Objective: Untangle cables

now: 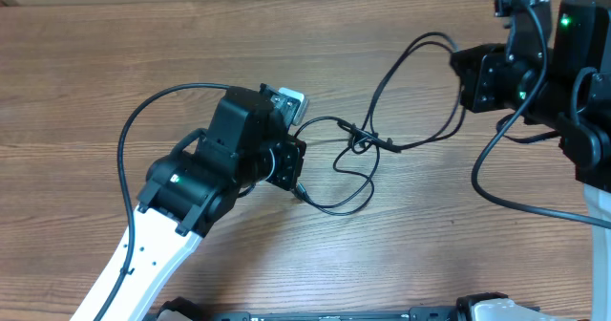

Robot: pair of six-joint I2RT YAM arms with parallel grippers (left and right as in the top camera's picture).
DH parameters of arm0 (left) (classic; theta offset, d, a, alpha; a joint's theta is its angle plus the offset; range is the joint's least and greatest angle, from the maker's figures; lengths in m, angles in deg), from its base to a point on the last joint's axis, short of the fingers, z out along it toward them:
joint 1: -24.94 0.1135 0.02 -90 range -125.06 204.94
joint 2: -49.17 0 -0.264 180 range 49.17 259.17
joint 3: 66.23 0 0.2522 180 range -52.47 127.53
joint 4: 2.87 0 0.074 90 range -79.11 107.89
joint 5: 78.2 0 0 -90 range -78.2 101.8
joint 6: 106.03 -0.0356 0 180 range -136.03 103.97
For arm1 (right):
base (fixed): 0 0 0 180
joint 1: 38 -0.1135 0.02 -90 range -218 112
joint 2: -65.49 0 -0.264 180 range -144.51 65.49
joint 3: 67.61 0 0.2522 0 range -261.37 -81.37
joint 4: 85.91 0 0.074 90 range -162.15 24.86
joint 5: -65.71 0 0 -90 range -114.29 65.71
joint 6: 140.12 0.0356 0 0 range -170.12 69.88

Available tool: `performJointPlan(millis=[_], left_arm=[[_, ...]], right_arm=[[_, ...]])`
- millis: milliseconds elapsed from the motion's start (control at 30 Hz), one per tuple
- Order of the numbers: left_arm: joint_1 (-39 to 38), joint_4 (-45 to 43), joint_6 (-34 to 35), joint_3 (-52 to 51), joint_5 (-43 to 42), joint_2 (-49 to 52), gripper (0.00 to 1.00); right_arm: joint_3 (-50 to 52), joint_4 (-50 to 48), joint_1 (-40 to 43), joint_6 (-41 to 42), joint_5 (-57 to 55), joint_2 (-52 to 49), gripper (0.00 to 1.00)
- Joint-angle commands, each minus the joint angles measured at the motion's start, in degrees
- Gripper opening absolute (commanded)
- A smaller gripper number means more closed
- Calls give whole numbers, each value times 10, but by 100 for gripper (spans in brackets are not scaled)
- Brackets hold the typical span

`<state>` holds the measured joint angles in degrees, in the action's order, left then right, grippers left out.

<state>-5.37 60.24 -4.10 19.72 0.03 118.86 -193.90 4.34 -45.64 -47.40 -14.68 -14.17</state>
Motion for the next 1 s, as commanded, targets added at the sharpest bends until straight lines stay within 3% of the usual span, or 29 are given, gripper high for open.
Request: performJointPlan(millis=[0,100,267,567,800,967], left_arm=[[-2,1,1,3,4,-37,4],[-1,3,10,3,24,-68,4],[-1,15,49,4,128,-143,4],[-1,15,48,22,154,-261,4],[-1,27,48,42,156,-278,4],[-1,40,48,48,186,-278,4]], right_arm=[[-19,5,3,-8,-150,9,4],[-19,17,3,21,-253,7,4],[-19,30,3,74,-412,7,4],[-19,38,3,80,-349,5,4],[-19,40,3,96,-318,3,4],[-19,31,3,96,-377,3,4]])
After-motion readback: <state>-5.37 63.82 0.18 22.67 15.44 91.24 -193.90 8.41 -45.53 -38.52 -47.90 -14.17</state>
